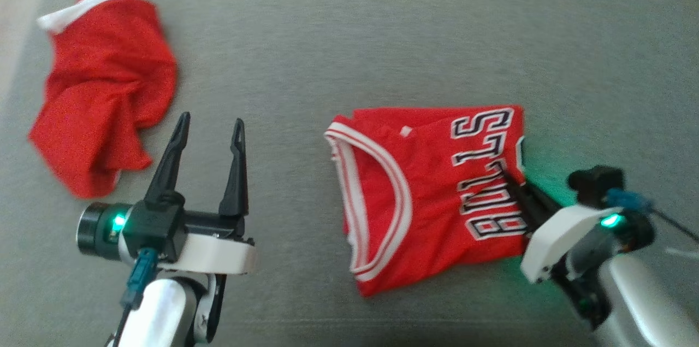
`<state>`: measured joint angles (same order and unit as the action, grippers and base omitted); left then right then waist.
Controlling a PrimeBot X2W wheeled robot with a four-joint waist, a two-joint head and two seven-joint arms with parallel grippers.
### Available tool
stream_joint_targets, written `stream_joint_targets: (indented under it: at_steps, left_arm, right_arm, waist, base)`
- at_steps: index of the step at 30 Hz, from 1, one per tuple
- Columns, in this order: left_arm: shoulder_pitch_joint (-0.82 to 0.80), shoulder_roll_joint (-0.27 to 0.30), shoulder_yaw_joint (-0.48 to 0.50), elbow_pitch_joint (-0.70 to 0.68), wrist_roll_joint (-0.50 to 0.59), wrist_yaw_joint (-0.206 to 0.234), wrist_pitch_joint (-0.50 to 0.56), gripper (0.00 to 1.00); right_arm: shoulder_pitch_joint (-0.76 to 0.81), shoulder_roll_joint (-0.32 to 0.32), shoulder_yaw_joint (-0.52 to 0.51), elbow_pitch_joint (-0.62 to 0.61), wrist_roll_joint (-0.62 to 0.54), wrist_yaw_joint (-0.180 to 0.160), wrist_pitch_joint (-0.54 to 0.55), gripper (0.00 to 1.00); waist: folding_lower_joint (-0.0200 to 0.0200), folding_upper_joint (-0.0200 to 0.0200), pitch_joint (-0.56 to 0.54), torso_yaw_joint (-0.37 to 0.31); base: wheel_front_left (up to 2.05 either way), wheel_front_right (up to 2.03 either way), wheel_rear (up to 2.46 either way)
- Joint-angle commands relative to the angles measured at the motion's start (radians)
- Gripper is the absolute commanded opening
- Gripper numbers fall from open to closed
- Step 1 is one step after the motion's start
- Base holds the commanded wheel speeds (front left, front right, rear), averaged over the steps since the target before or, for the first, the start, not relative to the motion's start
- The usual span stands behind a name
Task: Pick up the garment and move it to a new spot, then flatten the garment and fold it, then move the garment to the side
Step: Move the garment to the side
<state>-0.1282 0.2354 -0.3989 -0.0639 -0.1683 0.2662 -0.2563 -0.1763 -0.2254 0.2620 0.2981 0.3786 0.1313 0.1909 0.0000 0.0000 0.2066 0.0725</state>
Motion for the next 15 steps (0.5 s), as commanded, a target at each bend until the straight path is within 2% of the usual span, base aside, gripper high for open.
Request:
stream_joint_targets:
  at_steps: [1, 5, 6, 11, 15]
  left_arm:
    - [-0.038, 0.005, 0.044, -0.038, 0.012, -0.008, -0.005, 1.0]
    - [-0.062, 0.0, 0.029, -0.042, 0.027, -0.034, -0.005, 1.0]
    - [-0.062, 0.0, 0.029, -0.042, 0.027, -0.034, -0.005, 1.0]
    - [-0.116, -0.005, 0.001, -0.039, 0.049, -0.071, -0.005, 1.0]
    - [-0.158, -0.002, -0.014, -0.04, 0.066, -0.094, -0.005, 1.0]
  right_arm:
    - [-0.041, -0.039, -0.007, -0.046, -0.011, -0.001, -0.007, 0.0]
    - [-0.096, -0.112, -0.055, -0.057, -0.023, -0.001, 0.001, 0.0]
    - [-0.096, -0.112, -0.055, -0.057, -0.023, -0.001, 0.001, 0.0]
    - [-0.184, -0.208, -0.123, -0.037, -0.033, -0.001, 0.011, 0.0]
    - [-0.24, -0.257, -0.16, -0.027, -0.045, -0.001, 0.018, 0.0]
  waist:
    - [0.0, 0.0, 0.016, -0.086]
    - [0.0, 0.0, 0.045, -0.172]
    - [0.0, 0.0, 0.045, -0.172]
    - [0.0, 0.0, 0.094, -0.243]
    - [0.0, 0.0, 0.135, -0.278]
  base:
    - [0.0, 0.0, 0.0]
    - [0.0, 0.0, 0.0]
    - [0.0, 0.0, 0.0]
    - [0.0, 0.0, 0.0]
    - [0.0, 0.0, 0.0]
